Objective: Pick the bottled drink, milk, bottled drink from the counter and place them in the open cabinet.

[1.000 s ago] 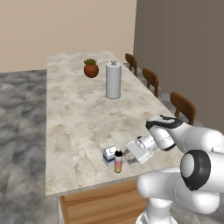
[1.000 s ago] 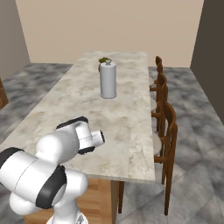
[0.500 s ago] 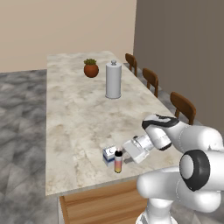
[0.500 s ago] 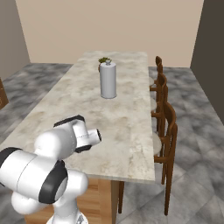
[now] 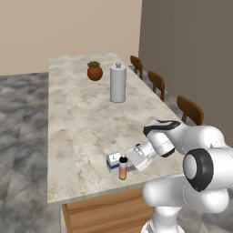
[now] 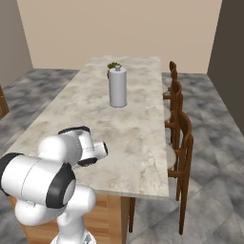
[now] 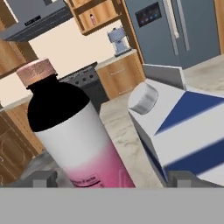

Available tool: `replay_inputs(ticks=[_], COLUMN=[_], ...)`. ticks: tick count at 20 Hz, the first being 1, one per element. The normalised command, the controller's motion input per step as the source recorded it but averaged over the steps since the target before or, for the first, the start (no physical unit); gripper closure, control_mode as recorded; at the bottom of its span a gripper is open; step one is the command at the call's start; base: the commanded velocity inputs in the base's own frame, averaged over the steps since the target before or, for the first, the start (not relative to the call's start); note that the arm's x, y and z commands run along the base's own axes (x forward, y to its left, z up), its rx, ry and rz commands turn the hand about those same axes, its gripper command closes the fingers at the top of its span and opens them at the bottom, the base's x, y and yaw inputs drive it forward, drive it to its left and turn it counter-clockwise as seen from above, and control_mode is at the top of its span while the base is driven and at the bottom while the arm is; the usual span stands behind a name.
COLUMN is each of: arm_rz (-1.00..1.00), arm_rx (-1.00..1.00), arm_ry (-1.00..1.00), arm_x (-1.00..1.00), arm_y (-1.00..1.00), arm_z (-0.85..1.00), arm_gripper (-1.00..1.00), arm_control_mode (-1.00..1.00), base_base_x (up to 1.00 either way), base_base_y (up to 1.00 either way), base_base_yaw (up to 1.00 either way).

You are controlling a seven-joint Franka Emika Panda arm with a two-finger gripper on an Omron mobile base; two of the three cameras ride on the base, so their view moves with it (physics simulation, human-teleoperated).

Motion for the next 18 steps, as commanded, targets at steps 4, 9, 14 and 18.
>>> replay_inputs(ticks=[4, 9, 14, 18], arm_rz=[-0.04, -0.1, -0.07, 0.0], arm_rx=[0.0, 0.0, 0.0, 0.0], arm_ry=[0.0, 0.0, 0.01, 0.0], arm_x=[0.0, 0.0, 0.0, 0.0], arm_y=[0.11, 0.31, 0.25, 0.01], arm_z=[-0.03, -0.02, -0.08, 0.0], arm_gripper=[-1.0, -1.0, 1.0, 1.0], arm_control_mode=[-1.0, -1.0, -1.0, -1.0], base_base_x=[0.0, 0.0, 0.0, 0.0], base_base_y=[0.0, 0.0, 0.0, 0.0], base_base_yaw=[0.0, 0.0, 0.0, 0.0])
